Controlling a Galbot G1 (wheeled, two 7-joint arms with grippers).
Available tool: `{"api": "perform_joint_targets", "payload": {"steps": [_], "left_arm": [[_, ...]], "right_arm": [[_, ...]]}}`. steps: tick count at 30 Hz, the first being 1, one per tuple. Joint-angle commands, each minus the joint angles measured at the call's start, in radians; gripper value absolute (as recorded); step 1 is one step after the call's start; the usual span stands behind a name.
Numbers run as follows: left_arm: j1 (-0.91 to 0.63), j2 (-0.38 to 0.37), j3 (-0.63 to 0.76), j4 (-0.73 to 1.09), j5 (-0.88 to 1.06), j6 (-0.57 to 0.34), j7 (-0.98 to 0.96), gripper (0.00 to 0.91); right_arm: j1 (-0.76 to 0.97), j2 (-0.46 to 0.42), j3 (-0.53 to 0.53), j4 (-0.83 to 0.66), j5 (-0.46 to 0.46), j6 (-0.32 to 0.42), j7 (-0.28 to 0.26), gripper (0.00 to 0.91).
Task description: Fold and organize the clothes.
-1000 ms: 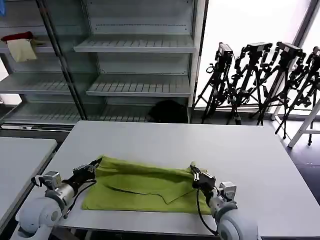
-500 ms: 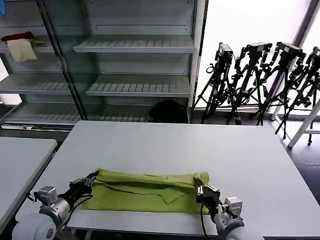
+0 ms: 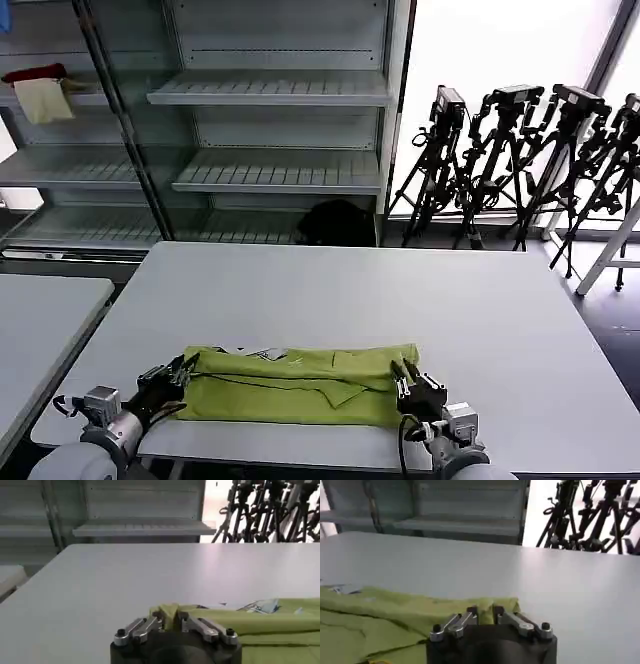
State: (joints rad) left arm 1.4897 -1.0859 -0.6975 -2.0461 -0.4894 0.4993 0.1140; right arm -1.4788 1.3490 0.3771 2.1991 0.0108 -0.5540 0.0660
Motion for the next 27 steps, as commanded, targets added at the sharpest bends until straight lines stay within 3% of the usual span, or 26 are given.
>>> {"api": "perform_joint_targets", "payload": {"steps": [1, 3, 4, 6, 7, 10, 16, 22, 25, 26, 27], "left_arm": [[0.034, -0.025, -0.018, -0.028, 0.038, -0.037, -0.029, 0.907], [0.047, -0.053, -0.022, -0.047, 0.018, -0.05, -0.062, 0.907], [0.055, -0.071, -0.022, -0.054, 0.015, -0.057, -0.085, 0.907], [0.07, -0.108, -0.006, -0.06, 0.013, -0.068, -0.132, 0.907], [0.076, -0.135, 0.004, -0.057, 0.014, -0.071, -0.15, 0.907], [0.073, -0.19, 0.032, -0.044, 0.002, -0.074, -0.209, 0.907], [0.049, -0.242, 0.054, -0.017, -0.042, -0.072, -0.273, 0.907], [0.054, -0.245, 0.058, -0.011, -0.059, -0.073, -0.272, 0.887], [0.054, -0.246, 0.054, 0.003, -0.059, -0.077, -0.27, 0.705], [0.056, -0.246, 0.053, 0.006, -0.061, -0.078, -0.268, 0.554], [0.059, -0.246, 0.053, 0.007, -0.062, -0.081, -0.264, 0.504]], "right_arm": [[-0.013, 0.026, 0.052, -0.007, -0.229, 0.089, -0.019, 0.907], [-0.012, 0.018, 0.093, 0.013, -0.161, 0.144, -0.033, 0.907], [-0.004, 0.016, 0.108, 0.02, -0.071, 0.197, -0.04, 0.907], [0.018, 0.018, 0.154, 0.032, 0.078, 0.232, -0.057, 0.907], [0.049, 0.017, 0.184, 0.041, 0.202, 0.254, -0.061, 0.907], [0.118, 0.029, 0.229, 0.041, 0.301, 0.253, -0.043, 0.907], [0.149, 0.021, 0.267, 0.05, 0.344, 0.235, -0.044, 0.907], [0.135, 0.023, 0.28, 0.051, 0.344, 0.234, -0.052, 0.907], [0.13, 0.021, 0.286, 0.057, 0.344, 0.234, -0.058, 0.907], [0.13, 0.021, 0.286, 0.058, 0.344, 0.233, -0.059, 0.907], [0.129, 0.019, 0.287, 0.059, 0.343, 0.233, -0.059, 0.907]]}}
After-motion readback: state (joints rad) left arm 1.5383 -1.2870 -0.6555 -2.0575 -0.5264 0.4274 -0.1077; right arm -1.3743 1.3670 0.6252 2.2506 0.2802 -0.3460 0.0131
